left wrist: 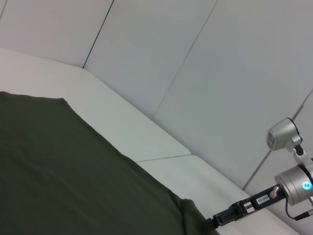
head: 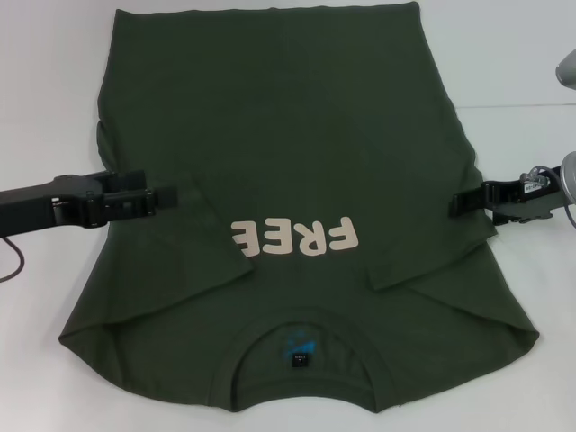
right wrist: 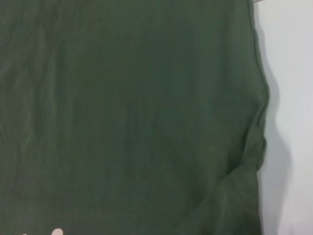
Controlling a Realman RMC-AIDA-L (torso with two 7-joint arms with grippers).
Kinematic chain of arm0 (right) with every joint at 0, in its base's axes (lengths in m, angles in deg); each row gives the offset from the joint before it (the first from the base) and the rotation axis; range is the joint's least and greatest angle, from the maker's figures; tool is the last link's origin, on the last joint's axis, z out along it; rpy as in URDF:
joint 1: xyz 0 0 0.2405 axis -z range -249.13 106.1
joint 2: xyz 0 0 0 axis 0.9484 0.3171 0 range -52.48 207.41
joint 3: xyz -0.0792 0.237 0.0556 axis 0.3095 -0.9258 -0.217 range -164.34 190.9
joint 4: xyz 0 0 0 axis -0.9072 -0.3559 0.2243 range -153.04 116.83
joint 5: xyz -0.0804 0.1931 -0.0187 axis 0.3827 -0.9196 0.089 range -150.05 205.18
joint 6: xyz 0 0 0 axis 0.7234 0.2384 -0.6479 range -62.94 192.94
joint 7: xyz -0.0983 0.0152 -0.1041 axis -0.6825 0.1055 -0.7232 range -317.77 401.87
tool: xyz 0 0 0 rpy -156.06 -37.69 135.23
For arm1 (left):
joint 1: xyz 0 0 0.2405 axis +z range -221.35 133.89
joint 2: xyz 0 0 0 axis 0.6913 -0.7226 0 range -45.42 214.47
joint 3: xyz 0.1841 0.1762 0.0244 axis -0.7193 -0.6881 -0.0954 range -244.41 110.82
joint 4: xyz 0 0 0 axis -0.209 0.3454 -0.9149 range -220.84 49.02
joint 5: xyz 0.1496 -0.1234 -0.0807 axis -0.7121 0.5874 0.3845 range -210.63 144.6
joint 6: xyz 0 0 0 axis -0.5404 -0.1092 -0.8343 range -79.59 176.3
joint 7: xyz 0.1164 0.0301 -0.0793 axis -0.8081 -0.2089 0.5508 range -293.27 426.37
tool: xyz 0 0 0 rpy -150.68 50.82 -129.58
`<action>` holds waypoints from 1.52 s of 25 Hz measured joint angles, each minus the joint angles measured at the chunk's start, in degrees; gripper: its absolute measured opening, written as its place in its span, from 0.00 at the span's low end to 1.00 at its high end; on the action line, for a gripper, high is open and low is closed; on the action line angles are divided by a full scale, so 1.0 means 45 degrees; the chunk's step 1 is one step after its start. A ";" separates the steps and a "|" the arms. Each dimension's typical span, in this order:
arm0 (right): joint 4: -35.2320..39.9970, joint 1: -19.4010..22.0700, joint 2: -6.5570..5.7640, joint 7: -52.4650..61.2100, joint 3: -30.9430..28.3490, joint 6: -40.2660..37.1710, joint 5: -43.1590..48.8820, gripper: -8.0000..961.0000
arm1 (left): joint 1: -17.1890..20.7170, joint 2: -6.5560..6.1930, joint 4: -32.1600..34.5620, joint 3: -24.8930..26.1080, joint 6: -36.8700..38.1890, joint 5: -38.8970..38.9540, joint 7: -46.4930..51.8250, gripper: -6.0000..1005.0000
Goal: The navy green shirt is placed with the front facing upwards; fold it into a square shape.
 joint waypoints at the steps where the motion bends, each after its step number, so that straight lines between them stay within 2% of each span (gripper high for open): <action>1: 0.0017 -0.0002 0.0040 -0.0002 -0.0024 0.0001 -0.0009 0.89 | -0.0012 0.0000 0.0000 -0.0001 0.0001 -0.0008 -0.0001 0.93; 13: -0.0001 -0.0030 0.0164 -0.0043 -0.0028 0.0303 -0.0676 0.89 | -0.0064 -0.0002 0.0045 -0.0021 0.0063 -0.0026 -0.0118 0.93; 21: -0.0021 -0.0127 0.0357 -0.0044 -0.0040 0.0445 -0.0721 0.89 | -0.0044 -0.0036 0.0070 -0.0021 0.0127 -0.0028 -0.0199 0.93; 29: 0.0001 -0.0191 0.0445 0.0082 -0.0011 0.0439 -0.0702 0.80 | 0.0034 -0.0060 0.0079 -0.0021 0.0160 0.0006 -0.0203 0.93; 34: 0.0072 -0.0084 0.0341 0.0087 -0.0004 0.0296 -0.0680 0.75 | 0.0059 -0.0060 0.0078 -0.0020 0.0160 0.0024 -0.0203 0.93; 38: 0.0095 -0.0057 0.0270 0.0071 -0.0049 0.0127 -0.0706 0.59 | 0.0063 -0.0060 0.0078 -0.0020 0.0159 0.0060 -0.0198 0.93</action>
